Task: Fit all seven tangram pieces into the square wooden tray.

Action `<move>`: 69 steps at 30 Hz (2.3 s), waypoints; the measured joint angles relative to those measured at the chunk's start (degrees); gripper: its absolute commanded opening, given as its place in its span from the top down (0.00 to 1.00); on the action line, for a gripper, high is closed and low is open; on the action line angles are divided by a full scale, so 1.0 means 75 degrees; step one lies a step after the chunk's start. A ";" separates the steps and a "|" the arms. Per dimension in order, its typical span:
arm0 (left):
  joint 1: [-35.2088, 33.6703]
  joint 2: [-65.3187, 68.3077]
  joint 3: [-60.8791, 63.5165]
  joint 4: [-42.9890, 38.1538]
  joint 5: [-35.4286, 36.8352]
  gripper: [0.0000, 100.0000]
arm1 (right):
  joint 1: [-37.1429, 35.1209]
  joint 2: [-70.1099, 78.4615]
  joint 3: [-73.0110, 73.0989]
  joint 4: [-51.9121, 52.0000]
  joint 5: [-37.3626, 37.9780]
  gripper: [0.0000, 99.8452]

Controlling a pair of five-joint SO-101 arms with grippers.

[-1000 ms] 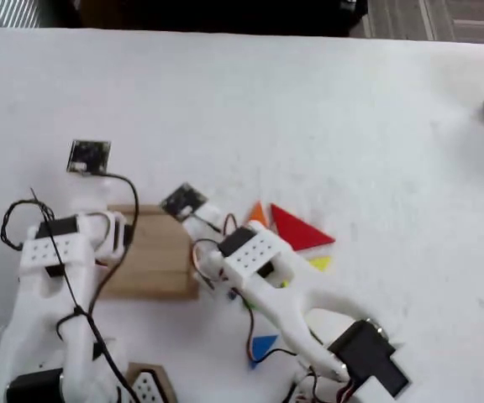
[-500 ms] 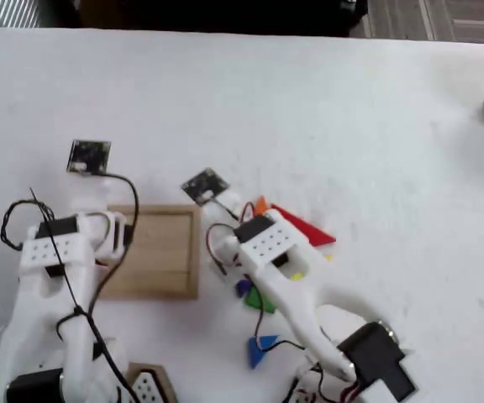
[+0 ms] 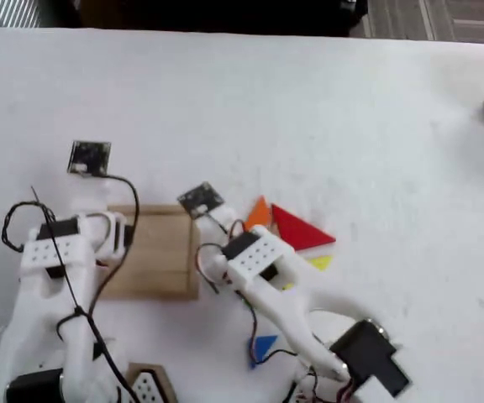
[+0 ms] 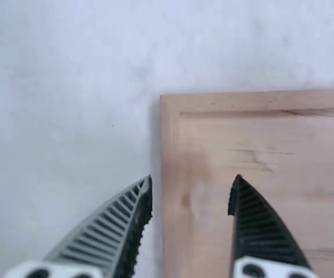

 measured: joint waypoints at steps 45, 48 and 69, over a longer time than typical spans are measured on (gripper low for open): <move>0.0000 0.0000 0.0012 -0.0047 -0.0281 0.77 | 0.0387 -0.0199 -0.0188 0.0328 0.0328 0.77; 0.0000 0.0000 0.0012 -0.0047 -0.0281 0.77 | 0.0328 0.0293 -0.0387 0.0352 0.0281 0.75; 0.0000 0.0000 0.0012 -0.0047 -0.0281 0.77 | 0.0399 0.0914 -0.1125 0.0774 0.0188 0.86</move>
